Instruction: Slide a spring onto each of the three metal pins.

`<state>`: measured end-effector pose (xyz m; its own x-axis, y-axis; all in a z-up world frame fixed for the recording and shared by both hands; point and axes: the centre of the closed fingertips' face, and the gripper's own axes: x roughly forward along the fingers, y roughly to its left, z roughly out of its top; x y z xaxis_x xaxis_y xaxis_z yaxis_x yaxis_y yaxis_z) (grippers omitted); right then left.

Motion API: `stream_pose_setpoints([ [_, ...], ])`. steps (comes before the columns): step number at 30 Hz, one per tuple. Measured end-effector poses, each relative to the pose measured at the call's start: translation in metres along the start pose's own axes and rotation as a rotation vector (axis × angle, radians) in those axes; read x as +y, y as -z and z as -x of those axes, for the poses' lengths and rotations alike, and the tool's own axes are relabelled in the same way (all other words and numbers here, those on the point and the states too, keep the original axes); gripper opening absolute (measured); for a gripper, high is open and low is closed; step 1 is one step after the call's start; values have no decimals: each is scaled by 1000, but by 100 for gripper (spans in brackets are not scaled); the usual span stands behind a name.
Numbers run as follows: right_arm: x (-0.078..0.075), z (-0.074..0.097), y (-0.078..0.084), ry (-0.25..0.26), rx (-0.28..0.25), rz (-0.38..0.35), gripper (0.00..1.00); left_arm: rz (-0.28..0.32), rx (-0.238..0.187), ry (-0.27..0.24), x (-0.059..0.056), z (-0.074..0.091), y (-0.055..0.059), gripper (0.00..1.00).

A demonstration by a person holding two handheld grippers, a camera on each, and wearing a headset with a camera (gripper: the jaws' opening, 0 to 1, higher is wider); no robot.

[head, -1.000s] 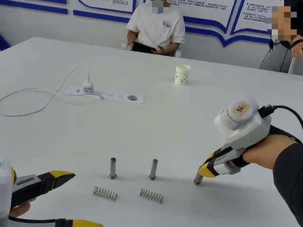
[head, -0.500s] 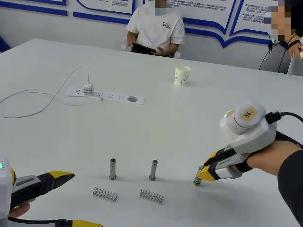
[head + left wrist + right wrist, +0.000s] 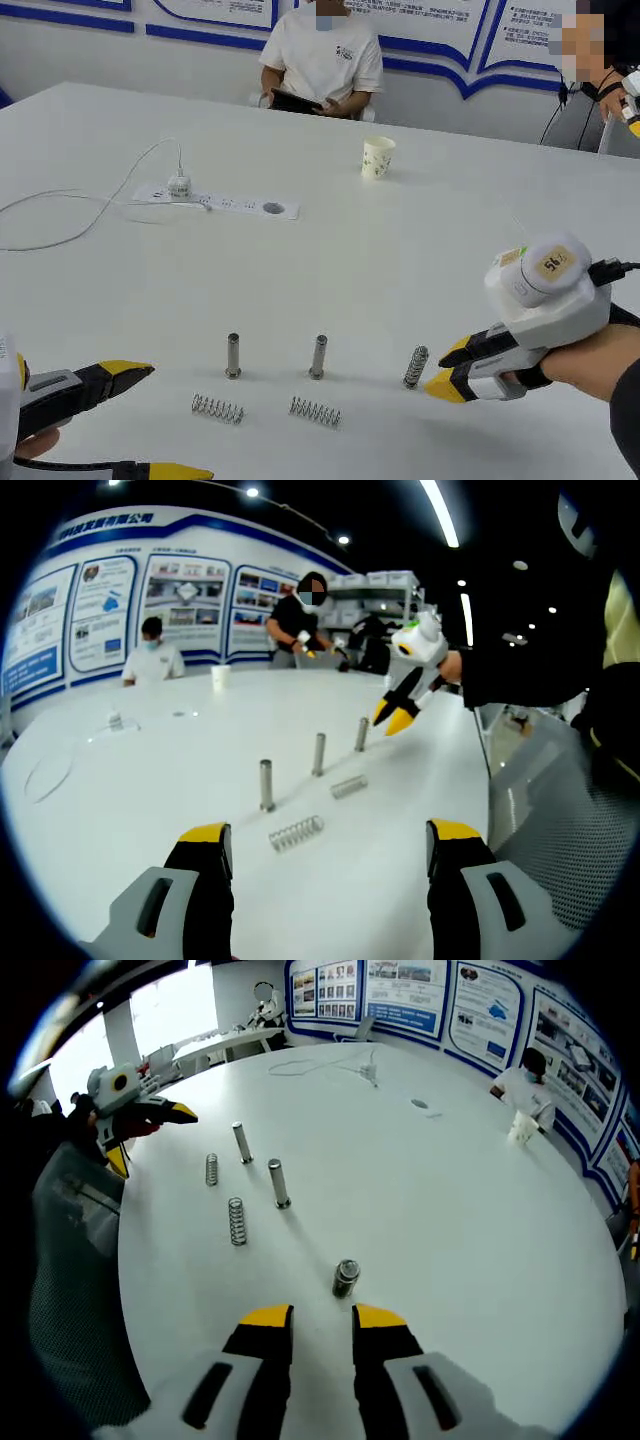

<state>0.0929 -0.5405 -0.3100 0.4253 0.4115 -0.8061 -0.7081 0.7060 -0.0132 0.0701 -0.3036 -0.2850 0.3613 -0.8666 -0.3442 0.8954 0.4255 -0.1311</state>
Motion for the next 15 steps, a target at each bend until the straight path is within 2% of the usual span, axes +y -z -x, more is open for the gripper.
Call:
stream_pose_setpoints([
  [15, 28, -3, 5, -33, -31, -10, 24, -3, 0, 5, 0, 0, 0, 81],
])
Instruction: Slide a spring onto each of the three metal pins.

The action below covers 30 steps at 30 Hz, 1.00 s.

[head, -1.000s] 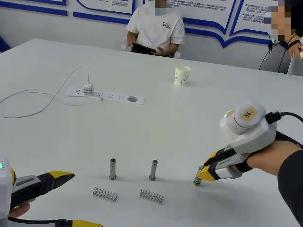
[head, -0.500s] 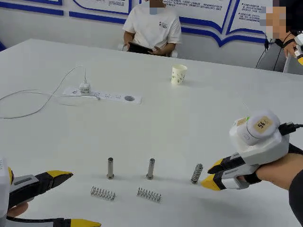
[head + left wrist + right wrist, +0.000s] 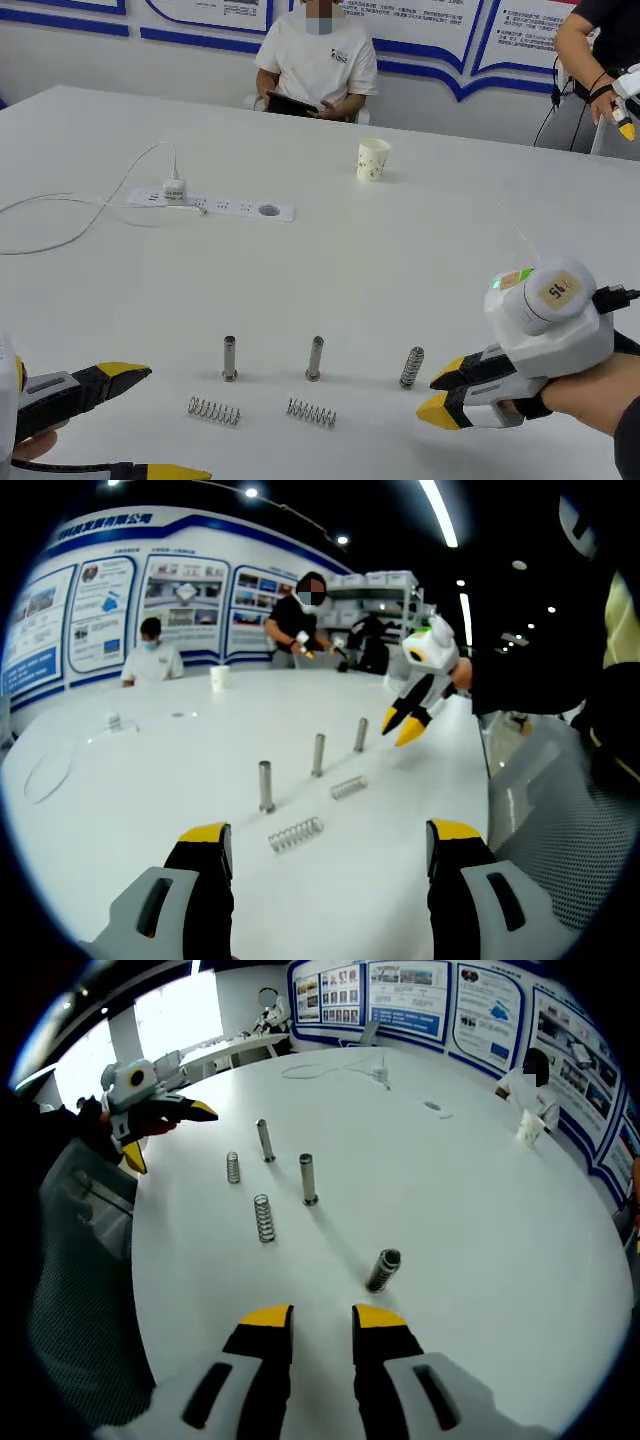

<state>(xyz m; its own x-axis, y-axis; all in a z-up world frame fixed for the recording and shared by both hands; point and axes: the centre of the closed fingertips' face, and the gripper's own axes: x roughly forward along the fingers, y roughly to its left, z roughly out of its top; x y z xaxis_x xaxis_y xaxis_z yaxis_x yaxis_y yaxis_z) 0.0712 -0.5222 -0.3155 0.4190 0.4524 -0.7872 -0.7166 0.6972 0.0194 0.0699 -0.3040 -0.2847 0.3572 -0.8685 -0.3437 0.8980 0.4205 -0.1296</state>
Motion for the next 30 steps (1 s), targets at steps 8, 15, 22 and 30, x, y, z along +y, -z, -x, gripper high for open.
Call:
stream_pose_setpoints([
  [8, 18, -9, -5, -33, -13, 12, 24, -6, 2, 4, -1, -1, -2, 81],
  [15, 31, -19, -19, -65, -32, 42, 24, -9, 2, 5, -2, -1, -2, 81],
  [22, 42, -33, -32, -95, -45, 72, 24, -8, 1, 1, -2, 1, -3, 81],
  [30, 48, -50, -41, -113, -58, 96, 23, -7, 5, 1, -2, 1, -2, 81],
])
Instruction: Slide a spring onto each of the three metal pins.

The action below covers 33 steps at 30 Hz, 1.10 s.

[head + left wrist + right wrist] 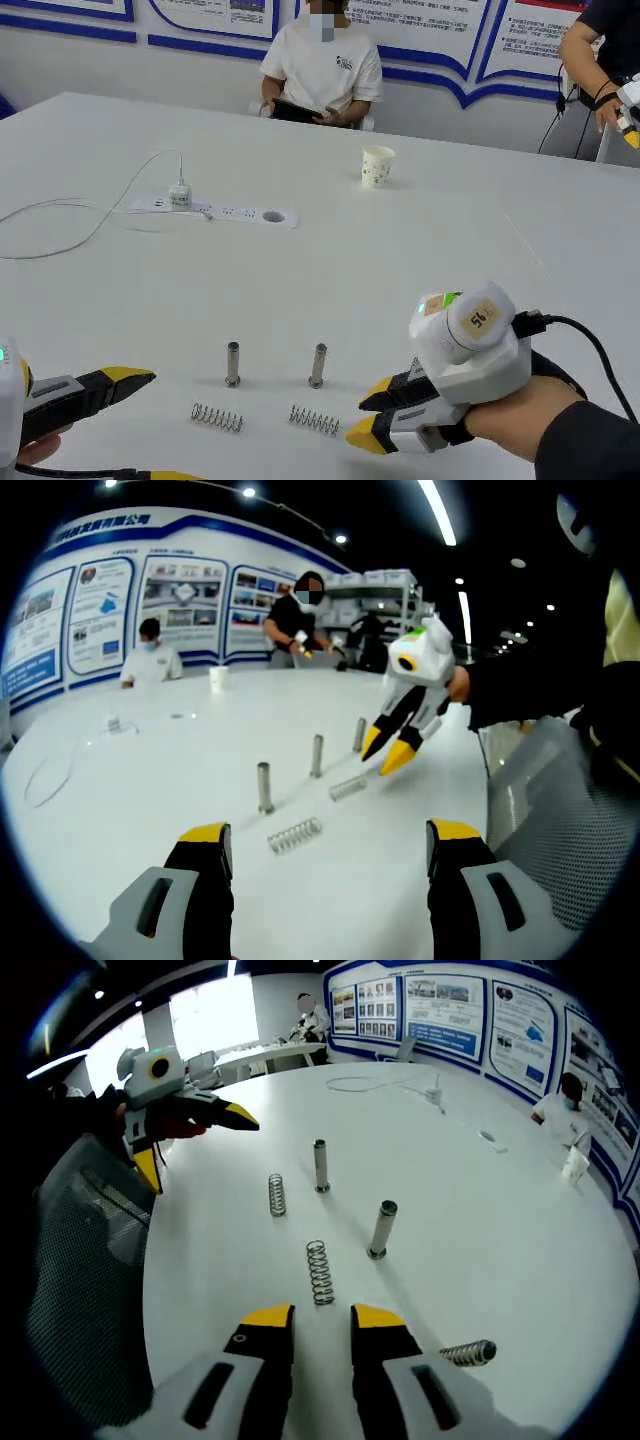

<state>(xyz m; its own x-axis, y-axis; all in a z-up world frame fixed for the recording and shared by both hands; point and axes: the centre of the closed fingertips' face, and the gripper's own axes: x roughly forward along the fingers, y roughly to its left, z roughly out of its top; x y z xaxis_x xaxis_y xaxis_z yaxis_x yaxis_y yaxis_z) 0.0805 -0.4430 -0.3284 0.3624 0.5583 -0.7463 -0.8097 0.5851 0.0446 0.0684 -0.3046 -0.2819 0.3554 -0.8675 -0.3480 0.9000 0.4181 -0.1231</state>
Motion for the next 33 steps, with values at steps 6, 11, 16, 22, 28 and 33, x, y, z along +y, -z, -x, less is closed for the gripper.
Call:
stream_pose_setpoints([
  [6, 1, -10, -2, -7, -1, 13, 21, 1, 0, -2, 1, 0, 0, 81],
  [11, 0, -16, -1, -8, 4, 12, 20, 1, 3, -4, 1, 0, 1, 81],
  [16, -1, -20, 0, -9, 6, 13, 18, 4, 3, -4, 1, 0, 1, 81],
  [22, -1, -24, 2, -10, 6, 20, 17, 9, 4, -8, 2, 0, 3, 81],
  [28, 0, -26, 4, -12, 8, 24, 15, 13, 6, -9, 3, 1, 4, 81],
  [33, 0, -27, 4, -10, 4, 26, 13, 14, 9, -8, 3, 0, 5, 80],
])
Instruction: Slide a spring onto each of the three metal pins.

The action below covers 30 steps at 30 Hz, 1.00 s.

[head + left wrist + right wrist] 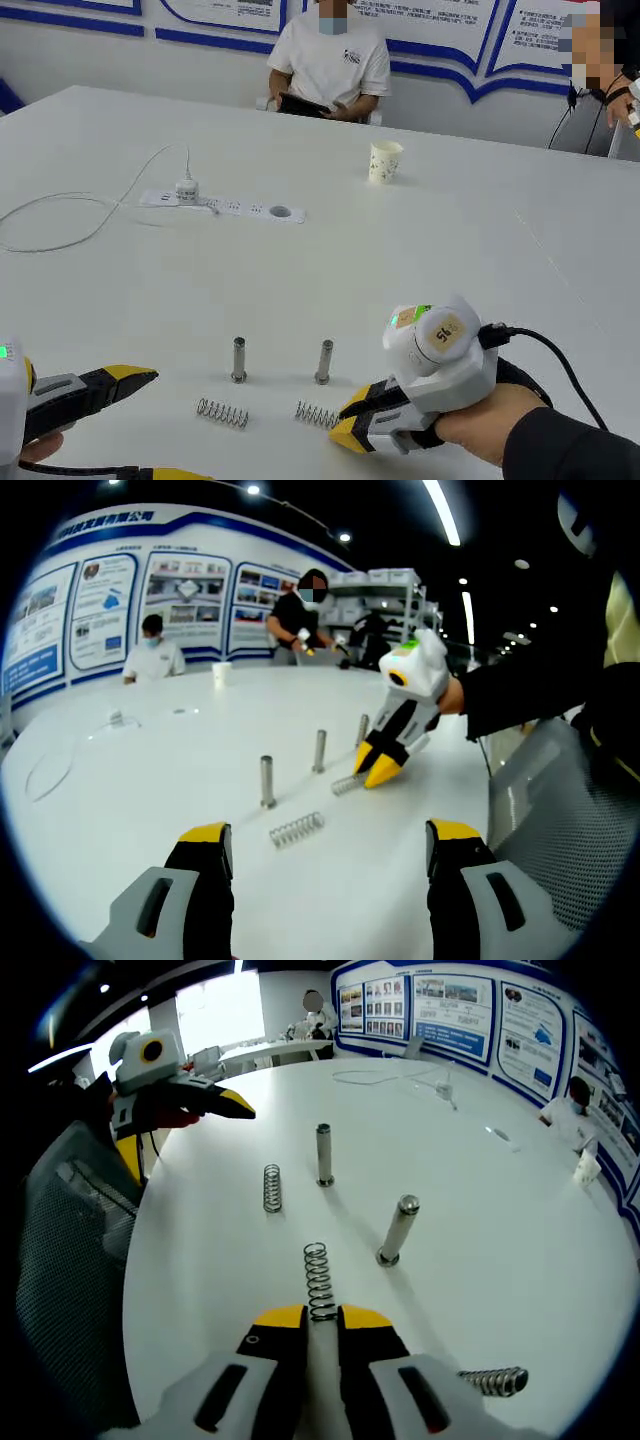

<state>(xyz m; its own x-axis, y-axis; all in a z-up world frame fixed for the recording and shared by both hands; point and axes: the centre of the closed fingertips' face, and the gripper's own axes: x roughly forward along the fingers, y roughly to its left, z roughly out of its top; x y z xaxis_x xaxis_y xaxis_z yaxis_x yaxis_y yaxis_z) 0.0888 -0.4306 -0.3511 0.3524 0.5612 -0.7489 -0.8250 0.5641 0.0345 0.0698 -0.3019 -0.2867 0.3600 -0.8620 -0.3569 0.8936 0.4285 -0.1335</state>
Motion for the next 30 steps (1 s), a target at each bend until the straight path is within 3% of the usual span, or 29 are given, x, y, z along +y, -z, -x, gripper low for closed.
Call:
stream_pose_setpoints([
  [16, -1, 9, -4, 17, 17, 39, 12, 1, -2, 3, 0, 0, 0, 80],
  [30, -3, 22, -23, 34, 1, 74, 12, 0, -7, 5, -2, 0, -1, 80],
])
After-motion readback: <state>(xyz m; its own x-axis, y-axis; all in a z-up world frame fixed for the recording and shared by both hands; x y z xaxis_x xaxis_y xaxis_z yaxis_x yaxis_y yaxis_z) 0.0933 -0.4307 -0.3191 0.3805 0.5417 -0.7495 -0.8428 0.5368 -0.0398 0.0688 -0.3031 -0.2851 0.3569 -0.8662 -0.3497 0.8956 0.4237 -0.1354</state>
